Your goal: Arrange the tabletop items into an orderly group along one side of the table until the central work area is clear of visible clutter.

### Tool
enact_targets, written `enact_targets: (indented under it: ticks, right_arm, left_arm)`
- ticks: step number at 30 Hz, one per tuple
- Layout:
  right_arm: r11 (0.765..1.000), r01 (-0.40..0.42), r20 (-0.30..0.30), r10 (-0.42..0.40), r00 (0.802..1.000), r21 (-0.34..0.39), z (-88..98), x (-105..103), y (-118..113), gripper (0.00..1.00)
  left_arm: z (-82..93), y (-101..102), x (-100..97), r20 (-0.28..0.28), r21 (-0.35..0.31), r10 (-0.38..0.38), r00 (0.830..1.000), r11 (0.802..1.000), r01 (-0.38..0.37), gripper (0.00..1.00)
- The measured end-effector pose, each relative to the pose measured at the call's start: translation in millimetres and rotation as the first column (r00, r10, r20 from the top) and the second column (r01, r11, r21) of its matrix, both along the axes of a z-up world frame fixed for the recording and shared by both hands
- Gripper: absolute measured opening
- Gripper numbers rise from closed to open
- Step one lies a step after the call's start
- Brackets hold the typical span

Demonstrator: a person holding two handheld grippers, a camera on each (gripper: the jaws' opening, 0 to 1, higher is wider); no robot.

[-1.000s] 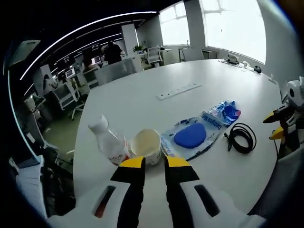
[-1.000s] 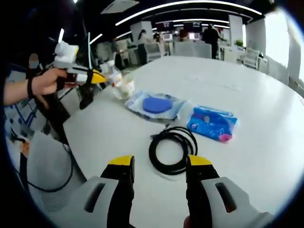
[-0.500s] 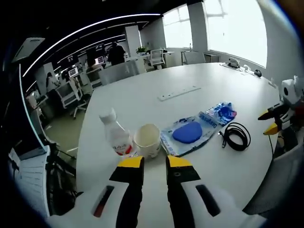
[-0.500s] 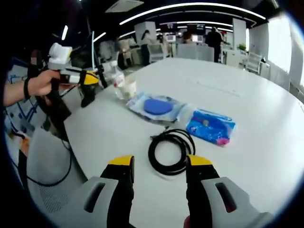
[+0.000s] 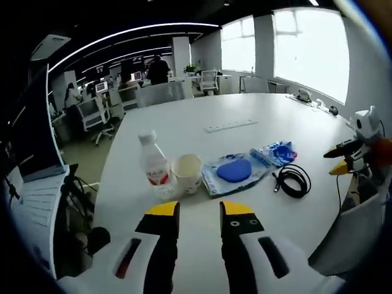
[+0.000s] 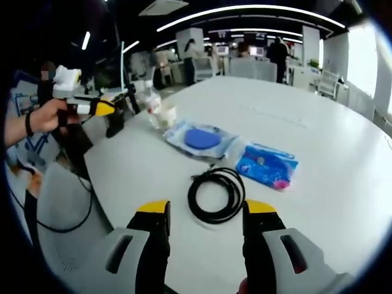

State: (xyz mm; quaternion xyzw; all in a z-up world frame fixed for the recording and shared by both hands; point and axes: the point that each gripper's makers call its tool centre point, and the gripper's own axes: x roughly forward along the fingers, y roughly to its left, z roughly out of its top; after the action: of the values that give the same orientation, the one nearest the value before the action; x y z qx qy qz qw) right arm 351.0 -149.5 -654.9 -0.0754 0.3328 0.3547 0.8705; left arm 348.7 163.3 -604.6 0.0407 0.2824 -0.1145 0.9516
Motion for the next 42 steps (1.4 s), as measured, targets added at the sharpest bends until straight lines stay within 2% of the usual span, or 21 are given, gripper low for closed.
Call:
enact_targets:
  ticks: [8,17,42]
  right_arm:
    - [1.000,0.003,-0.006,-0.003,1.000,-0.002,-0.1,-11,-4,0.50]
    - [1.000,0.005,-0.029,-0.005,1.000,0.009,-7.8,-27,-5,0.54]
    - [1.000,0.027,-0.054,-0.026,0.998,0.015,-13.6,-37,2,0.53]
  left_arm:
    - [0.0,1,-20.2,0.030,-0.092,0.037,0.999,0.995,-0.034,0.36]
    - [-7.9,-5,-39.3,0.034,-0.128,0.035,0.999,0.991,-0.031,0.46]
    - [-11.4,-7,-41.4,0.027,-0.142,0.025,0.999,0.990,-0.020,0.48]
